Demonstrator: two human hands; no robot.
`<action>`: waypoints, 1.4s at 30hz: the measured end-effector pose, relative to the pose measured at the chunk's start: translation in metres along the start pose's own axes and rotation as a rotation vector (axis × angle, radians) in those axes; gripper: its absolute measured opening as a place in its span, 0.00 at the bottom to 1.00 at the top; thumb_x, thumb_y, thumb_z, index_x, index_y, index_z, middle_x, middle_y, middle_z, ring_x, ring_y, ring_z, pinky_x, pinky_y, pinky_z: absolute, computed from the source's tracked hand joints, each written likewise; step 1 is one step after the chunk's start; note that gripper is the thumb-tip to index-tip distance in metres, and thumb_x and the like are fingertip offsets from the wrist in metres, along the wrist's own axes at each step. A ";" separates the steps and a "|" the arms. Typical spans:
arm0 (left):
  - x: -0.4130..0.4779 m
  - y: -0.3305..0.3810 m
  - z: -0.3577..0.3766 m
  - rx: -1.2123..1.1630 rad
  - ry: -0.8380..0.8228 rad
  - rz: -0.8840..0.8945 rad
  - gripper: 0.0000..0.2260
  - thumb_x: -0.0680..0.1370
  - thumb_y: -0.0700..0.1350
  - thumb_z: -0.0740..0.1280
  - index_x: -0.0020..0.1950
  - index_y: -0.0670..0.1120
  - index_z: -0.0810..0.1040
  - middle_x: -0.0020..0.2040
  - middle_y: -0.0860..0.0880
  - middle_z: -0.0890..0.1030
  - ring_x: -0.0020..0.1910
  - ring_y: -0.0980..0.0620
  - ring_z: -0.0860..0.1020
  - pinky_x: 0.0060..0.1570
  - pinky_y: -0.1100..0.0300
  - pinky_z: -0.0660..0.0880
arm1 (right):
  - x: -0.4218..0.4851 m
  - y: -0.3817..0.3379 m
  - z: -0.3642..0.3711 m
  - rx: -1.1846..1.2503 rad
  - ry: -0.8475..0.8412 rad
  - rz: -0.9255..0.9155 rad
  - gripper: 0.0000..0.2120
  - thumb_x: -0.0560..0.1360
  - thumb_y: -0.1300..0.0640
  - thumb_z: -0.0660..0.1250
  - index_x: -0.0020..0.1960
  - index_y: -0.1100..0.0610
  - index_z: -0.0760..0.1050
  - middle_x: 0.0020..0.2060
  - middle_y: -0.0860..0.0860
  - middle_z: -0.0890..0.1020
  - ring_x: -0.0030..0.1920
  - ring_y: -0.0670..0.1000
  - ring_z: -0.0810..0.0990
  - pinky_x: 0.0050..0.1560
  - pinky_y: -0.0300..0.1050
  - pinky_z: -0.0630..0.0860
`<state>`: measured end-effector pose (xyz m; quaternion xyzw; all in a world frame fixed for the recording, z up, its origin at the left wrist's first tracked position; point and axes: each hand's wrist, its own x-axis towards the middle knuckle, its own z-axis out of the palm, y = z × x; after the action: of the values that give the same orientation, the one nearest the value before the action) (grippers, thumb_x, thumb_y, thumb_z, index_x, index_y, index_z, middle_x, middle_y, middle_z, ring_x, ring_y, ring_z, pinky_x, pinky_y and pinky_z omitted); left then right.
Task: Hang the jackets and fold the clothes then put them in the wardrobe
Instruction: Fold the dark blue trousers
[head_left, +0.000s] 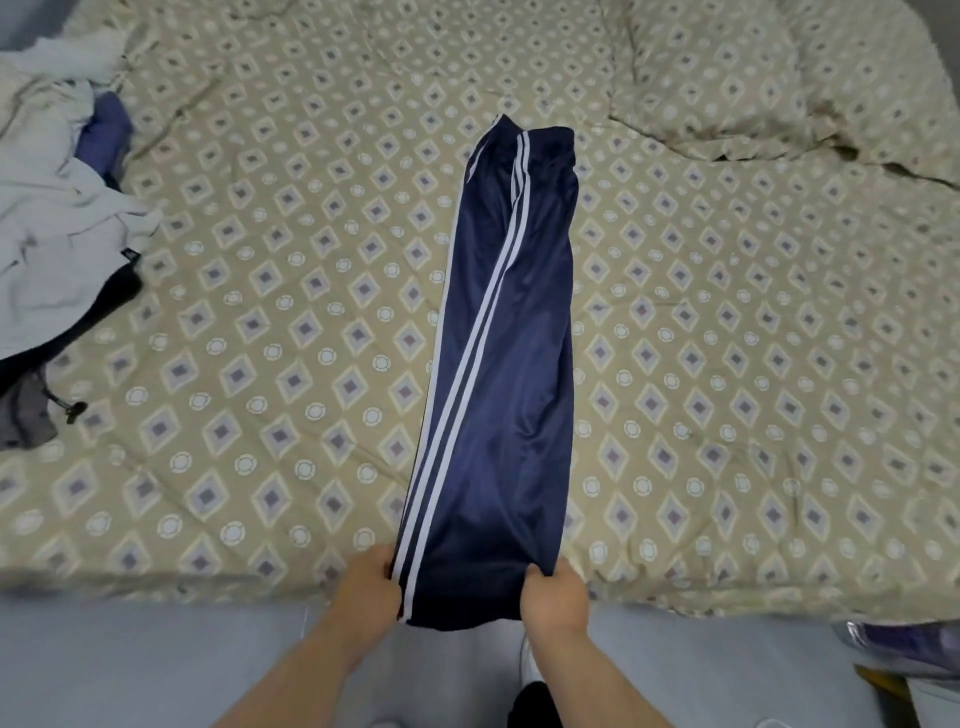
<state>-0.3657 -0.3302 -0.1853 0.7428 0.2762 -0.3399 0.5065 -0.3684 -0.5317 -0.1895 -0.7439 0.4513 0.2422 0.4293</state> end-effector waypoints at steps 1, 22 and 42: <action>0.000 0.000 0.004 -0.004 0.043 0.001 0.17 0.72 0.30 0.58 0.48 0.44 0.82 0.42 0.47 0.85 0.45 0.46 0.82 0.47 0.54 0.81 | 0.000 0.000 -0.001 -0.005 -0.005 0.002 0.07 0.77 0.64 0.60 0.48 0.58 0.76 0.43 0.54 0.81 0.43 0.55 0.78 0.41 0.45 0.72; 0.179 0.225 0.011 -0.183 0.017 0.160 0.17 0.77 0.46 0.68 0.28 0.49 0.73 0.29 0.48 0.75 0.28 0.49 0.74 0.32 0.58 0.71 | 0.162 -0.206 -0.038 0.563 -0.364 0.081 0.11 0.77 0.57 0.68 0.58 0.56 0.80 0.50 0.56 0.86 0.50 0.60 0.85 0.54 0.58 0.81; 0.274 0.404 0.003 0.558 -0.018 -0.042 0.07 0.68 0.47 0.65 0.37 0.47 0.68 0.33 0.50 0.72 0.31 0.50 0.72 0.33 0.60 0.69 | 0.260 -0.379 -0.091 0.292 -0.308 -0.052 0.12 0.68 0.53 0.63 0.43 0.61 0.77 0.40 0.61 0.81 0.41 0.60 0.81 0.43 0.50 0.76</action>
<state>0.1075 -0.4498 -0.1726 0.8446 0.1828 -0.4197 0.2775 0.0862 -0.6454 -0.1772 -0.6393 0.3913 0.2739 0.6026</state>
